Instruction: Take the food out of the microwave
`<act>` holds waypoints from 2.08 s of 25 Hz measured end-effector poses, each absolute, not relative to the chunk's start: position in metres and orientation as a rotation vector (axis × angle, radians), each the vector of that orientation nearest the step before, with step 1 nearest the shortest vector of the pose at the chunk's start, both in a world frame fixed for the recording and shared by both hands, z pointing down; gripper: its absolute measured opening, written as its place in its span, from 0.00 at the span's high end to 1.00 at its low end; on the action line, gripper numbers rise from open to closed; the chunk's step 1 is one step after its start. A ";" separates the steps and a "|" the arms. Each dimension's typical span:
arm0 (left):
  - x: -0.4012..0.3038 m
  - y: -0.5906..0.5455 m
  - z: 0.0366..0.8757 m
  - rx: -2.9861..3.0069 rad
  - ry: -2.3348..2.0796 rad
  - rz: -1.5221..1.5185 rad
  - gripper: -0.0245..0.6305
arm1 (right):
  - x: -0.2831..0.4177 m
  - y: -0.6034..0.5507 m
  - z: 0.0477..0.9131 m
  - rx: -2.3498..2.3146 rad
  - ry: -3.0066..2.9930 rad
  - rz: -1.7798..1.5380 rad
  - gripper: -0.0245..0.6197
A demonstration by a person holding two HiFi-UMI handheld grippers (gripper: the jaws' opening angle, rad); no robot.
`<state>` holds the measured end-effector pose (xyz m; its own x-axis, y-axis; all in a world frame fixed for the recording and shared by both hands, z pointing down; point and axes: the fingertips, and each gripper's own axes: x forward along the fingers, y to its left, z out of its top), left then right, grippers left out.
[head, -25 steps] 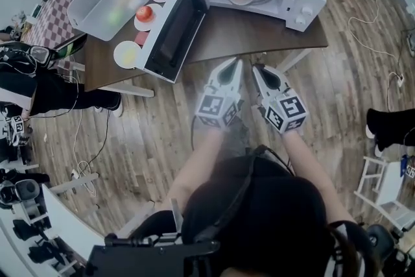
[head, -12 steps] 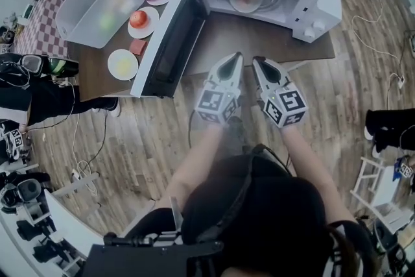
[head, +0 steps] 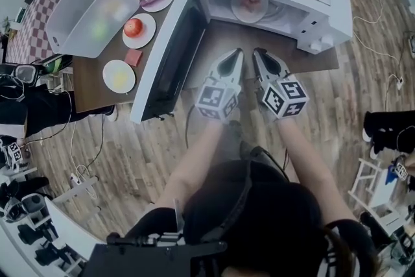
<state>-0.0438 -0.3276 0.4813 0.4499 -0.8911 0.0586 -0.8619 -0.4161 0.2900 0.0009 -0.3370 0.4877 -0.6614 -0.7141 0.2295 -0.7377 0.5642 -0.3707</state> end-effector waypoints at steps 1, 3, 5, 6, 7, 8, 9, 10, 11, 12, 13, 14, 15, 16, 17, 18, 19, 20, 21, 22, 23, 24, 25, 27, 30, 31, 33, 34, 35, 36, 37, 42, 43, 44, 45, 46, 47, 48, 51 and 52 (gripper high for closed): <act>-0.045 -0.331 0.483 2.425 -1.503 -0.149 0.96 | -0.001 -0.341 0.489 1.271 -2.741 0.731 0.91; -0.046 -0.339 0.487 2.425 -1.494 -0.145 0.96 | -0.003 -0.351 0.493 1.296 -2.743 0.822 0.91; -0.048 -0.347 0.490 2.424 -1.489 -0.148 0.96 | -0.002 -0.363 0.499 1.342 -2.727 0.900 0.91; -0.049 -0.351 0.491 2.423 -1.489 -0.151 0.96 | -0.002 -0.368 0.502 1.364 -2.716 0.936 0.91; -0.050 -0.355 0.493 2.420 -1.489 -0.153 0.96 | -0.002 -0.373 0.505 1.383 -2.702 0.975 0.91; -0.050 -0.358 0.494 2.417 -1.489 -0.156 0.96 | -0.002 -0.378 0.509 1.402 -2.686 1.021 0.91; -0.051 -0.362 0.496 2.414 -1.490 -0.157 0.96 | -0.002 -0.383 0.512 1.422 -2.668 1.076 0.91; -0.052 -0.365 0.497 2.412 -1.490 -0.157 0.96 | -0.002 -0.388 0.516 1.442 -2.650 1.137 0.91; -0.052 -0.369 0.499 2.411 -1.490 -0.154 0.96 | -0.003 -0.392 0.519 1.459 -2.633 1.195 0.91; -0.053 -0.371 0.500 2.409 -1.489 -0.152 0.96 | -0.004 -0.397 0.521 1.472 -2.620 1.247 0.90; -0.053 -0.374 0.502 2.406 -1.489 -0.151 0.96 | -0.006 -0.401 0.522 1.481 -2.611 1.292 0.88; -0.054 -0.376 0.503 2.401 -1.489 -0.152 0.96 | -0.007 -0.405 0.523 1.486 -2.606 1.336 0.88; -0.055 -0.377 0.505 2.397 -1.489 -0.153 0.96 | -0.008 -0.408 0.524 1.486 -2.605 1.383 0.88; -0.055 -0.379 0.506 2.394 -1.489 -0.152 0.96 | -0.010 -0.412 0.525 1.481 -2.605 1.438 0.86; -0.055 -0.379 0.507 2.395 -1.489 -0.147 0.96 | -0.011 -0.415 0.527 1.472 -2.601 1.502 0.83; -0.055 -0.380 0.507 2.400 -1.492 -0.138 0.96 | -0.012 -0.419 0.529 1.467 -2.590 1.570 0.81; -0.055 -0.380 0.507 2.409 -1.497 -0.125 0.96 | -0.012 -0.422 0.531 1.467 -2.577 1.638 0.80; -0.055 -0.380 0.507 2.419 -1.503 -0.113 0.96 | -0.013 -0.426 0.532 1.470 -2.565 1.698 0.80; -0.055 -0.380 0.507 2.426 -1.507 -0.104 0.96 | -0.013 -0.429 0.532 1.471 -2.557 1.748 0.80; -0.055 -0.380 0.507 2.430 -1.509 -0.098 0.96 | -0.013 -0.432 0.532 1.471 -2.549 1.786 0.76; -0.055 -0.380 0.507 2.433 -1.508 -0.094 0.96 | -0.014 -0.434 0.533 1.473 -2.536 1.819 0.75; -0.054 -0.379 0.508 2.438 -1.505 -0.088 0.96 | -0.014 -0.436 0.535 1.480 -2.516 1.855 0.75; -0.054 -0.379 0.509 2.447 -1.502 -0.078 0.96 | -0.014 -0.438 0.537 1.491 -2.491 1.896 0.75; -0.053 -0.377 0.512 2.468 -1.499 -0.055 0.96 | -0.013 -0.441 0.541 1.518 -2.439 1.977 0.75; -0.055 -0.378 0.514 2.474 -1.505 -0.041 0.96 | -0.014 -0.445 0.545 1.528 -2.380 2.071 0.75; -0.056 -0.378 0.515 2.470 -1.508 -0.040 0.96 | -0.015 -0.446 0.546 1.521 -2.364 2.101 0.75; -0.058 -0.379 0.517 2.461 -1.511 -0.040 0.96 | -0.016 -0.447 0.549 1.512 -2.334 2.147 0.75; -0.059 -0.378 0.517 2.458 -1.510 -0.039 0.96 | -0.016 -0.448 0.549 1.511 -2.320 2.164 0.75; -0.059 -0.378 0.518 2.456 -1.508 -0.038 0.96 | -0.016 -0.449 0.550 1.510 -2.306 2.175 0.75; -0.059 -0.378 0.518 2.454 -1.507 -0.037 0.96 | -0.017 -0.449 0.551 1.510 -2.294 2.182 0.75; -0.060 -0.379 0.518 2.451 -1.507 -0.037 0.96 | -0.017 -0.450 0.551 1.510 -2.285 2.185 0.79; -0.062 -0.384 0.520 2.399 -1.491 -0.057 0.96 | -0.016 -0.448 0.549 1.504 -2.283 2.216 0.84; -0.062 -0.385 0.522 2.385 -1.480 -0.065 0.96 | -0.016 -0.447 0.547 1.500 -2.291 2.214 0.87; -0.061 -0.387 0.523 2.372 -1.466 -0.071 0.94 | -0.015 -0.447 0.546 1.499 -2.298 2.208 0.90; -0.061 -0.388 0.524 2.362 -1.455 -0.076 0.87 | -0.013 -0.446 0.545 1.499 -2.302 2.203 0.90; -0.061 -0.390 0.525 2.353 -1.447 -0.079 0.86 | -0.012 -0.446 0.544 1.499 -2.305 2.202 0.90; -0.060 -0.391 0.525 2.344 -1.441 -0.082 0.86 | -0.011 -0.445 0.543 1.497 -2.311 2.204 0.90; -0.060 -0.392 0.525 2.334 -1.435 -0.086 0.86 | -0.010 -0.444 0.542 1.495 -2.318 2.204 0.91; -0.060 -0.395 0.527 2.294 -1.414 -0.107 0.79 | -0.007 -0.439 0.540 1.487 -2.342 2.209 0.91; -0.060 -0.397 0.527 2.278 -1.408 -0.115 0.79 | -0.006 -0.437 0.539 1.480 -2.353 2.212 0.92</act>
<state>-0.0597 -0.3966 0.5273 0.4736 -0.8653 0.1644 -0.8271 -0.3728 0.4205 -0.0059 -0.4371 0.5391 -0.5838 -0.7779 0.2326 -0.2800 -0.0760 -0.9570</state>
